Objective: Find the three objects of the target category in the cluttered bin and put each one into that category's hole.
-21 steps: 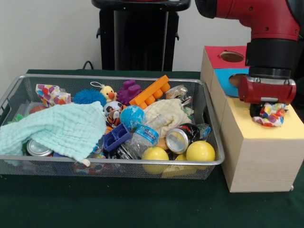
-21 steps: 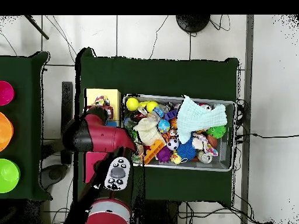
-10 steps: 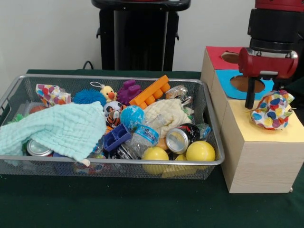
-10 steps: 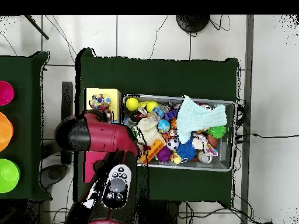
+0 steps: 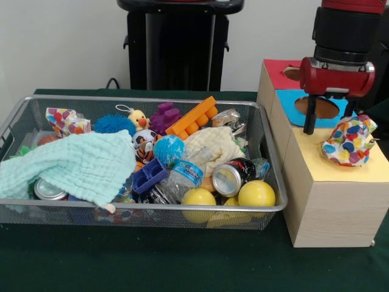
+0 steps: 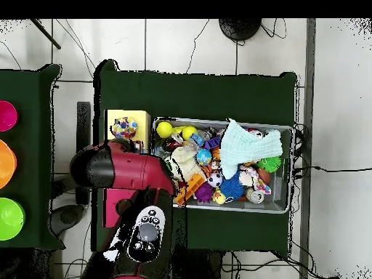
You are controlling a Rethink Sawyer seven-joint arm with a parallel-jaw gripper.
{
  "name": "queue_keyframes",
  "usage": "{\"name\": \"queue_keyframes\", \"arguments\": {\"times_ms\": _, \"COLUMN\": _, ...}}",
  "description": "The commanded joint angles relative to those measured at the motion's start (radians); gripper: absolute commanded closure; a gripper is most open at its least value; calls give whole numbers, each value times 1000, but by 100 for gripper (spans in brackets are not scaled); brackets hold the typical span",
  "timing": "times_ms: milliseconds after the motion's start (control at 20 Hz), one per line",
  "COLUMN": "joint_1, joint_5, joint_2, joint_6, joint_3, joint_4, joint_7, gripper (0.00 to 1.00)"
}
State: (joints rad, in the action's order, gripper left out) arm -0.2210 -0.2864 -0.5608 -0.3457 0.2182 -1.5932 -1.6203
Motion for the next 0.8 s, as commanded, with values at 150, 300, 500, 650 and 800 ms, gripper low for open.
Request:
{"name": "queue_keyframes", "arguments": {"times_ms": 150, "joint_1": 14, "joint_5": 62, "joint_2": -1, "joint_6": -128, "joint_3": -13, "joint_4": -95, "joint_7": -125, "gripper": 0}}
{"name": "queue_keyframes", "arguments": {"times_ms": 300, "joint_1": 4, "joint_5": 62, "joint_2": -33, "joint_6": -161, "joint_3": -7, "joint_4": -90, "joint_7": -121, "gripper": 0}}
{"name": "queue_keyframes", "arguments": {"times_ms": 500, "joint_1": -17, "joint_5": 69, "joint_2": -107, "joint_6": -278, "joint_3": 27, "joint_4": -66, "joint_7": -128, "gripper": 0}}
{"name": "queue_keyframes", "arguments": {"times_ms": 650, "joint_1": -28, "joint_5": 83, "joint_2": -141, "joint_6": -365, "joint_3": 52, "joint_4": -15, "joint_7": -129, "gripper": 0}}
{"name": "queue_keyframes", "arguments": {"times_ms": 800, "joint_1": -24, "joint_5": 85, "joint_2": -159, "joint_6": -419, "joint_3": 50, "joint_4": 13, "joint_7": -135, "gripper": 0}}
